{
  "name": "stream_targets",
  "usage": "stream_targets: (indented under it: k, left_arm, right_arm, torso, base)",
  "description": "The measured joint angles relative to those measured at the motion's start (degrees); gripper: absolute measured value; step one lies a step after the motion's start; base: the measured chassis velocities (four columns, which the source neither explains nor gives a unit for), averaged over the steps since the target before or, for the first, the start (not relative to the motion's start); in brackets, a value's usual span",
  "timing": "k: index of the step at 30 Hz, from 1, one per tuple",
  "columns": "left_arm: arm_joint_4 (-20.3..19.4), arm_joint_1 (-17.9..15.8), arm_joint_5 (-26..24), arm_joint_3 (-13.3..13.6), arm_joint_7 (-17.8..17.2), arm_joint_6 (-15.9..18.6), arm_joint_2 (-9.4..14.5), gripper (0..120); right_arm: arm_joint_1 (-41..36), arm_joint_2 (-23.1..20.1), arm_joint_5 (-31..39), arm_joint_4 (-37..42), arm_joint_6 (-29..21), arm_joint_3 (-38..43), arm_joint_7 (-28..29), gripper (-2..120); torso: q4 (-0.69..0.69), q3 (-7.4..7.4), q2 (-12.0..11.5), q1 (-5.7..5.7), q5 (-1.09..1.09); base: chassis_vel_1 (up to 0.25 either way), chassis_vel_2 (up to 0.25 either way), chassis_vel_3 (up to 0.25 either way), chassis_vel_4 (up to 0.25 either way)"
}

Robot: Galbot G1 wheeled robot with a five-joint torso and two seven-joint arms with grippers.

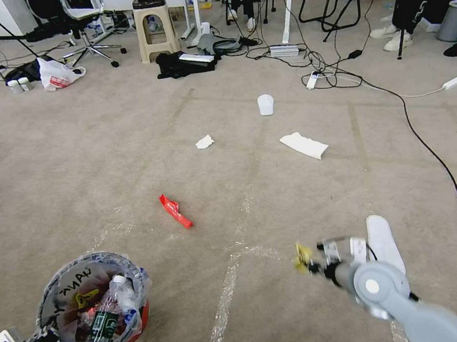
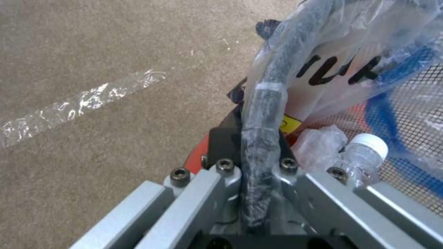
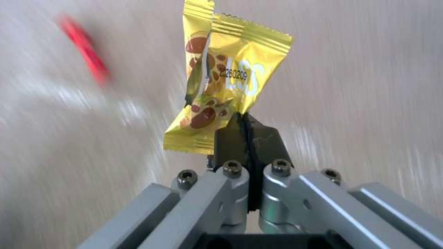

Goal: Pick up the trash bin and place the garbage on the floor into it.

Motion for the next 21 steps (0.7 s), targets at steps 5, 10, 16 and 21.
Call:
stream_targets:
  k: [5,10,16,21]
  left_arm:
    - [-0.25,0.01,-0.06,-0.04,-0.03,0.13,-0.01,0]
    - [-1.20,0.23,-0.16,0.13,-0.11,0.70,-0.09,0]
    - [-3.89,1.30,-0.98,0.48,-0.48,2.00,0.04,0]
    - [-5.26,1.93,-1.18,0.44,-0.60,2.32,0.09,0]
  right_arm:
    - [5.89,-1.36,-5.82,1.10,11.23,-2.10,-10.12,0]
    - [12.34,-1.88,-9.95,0.66,20.06,-5.93,-19.18,0]
    - [24.65,-0.64,-8.51,0.61,24.17,-14.95,-24.83,0]
    - [30.43,1.08,-6.35,-0.15,24.43,-20.51,-26.33,0]
  torso:
    - [0.00,0.00,0.00,0.00,-0.01]
    - [0.01,-0.01,0.00,0.00,0.00]
    - [0.01,0.00,0.00,0.00,0.01]
    - [0.03,-0.01,0.01,0.00,-0.03]
  base:
    - [0.000,0.000,0.000,0.000]
    - [0.000,0.000,0.000,0.000]
    - [0.000,0.000,0.000,0.000]
    - [0.000,0.000,0.000,0.000]
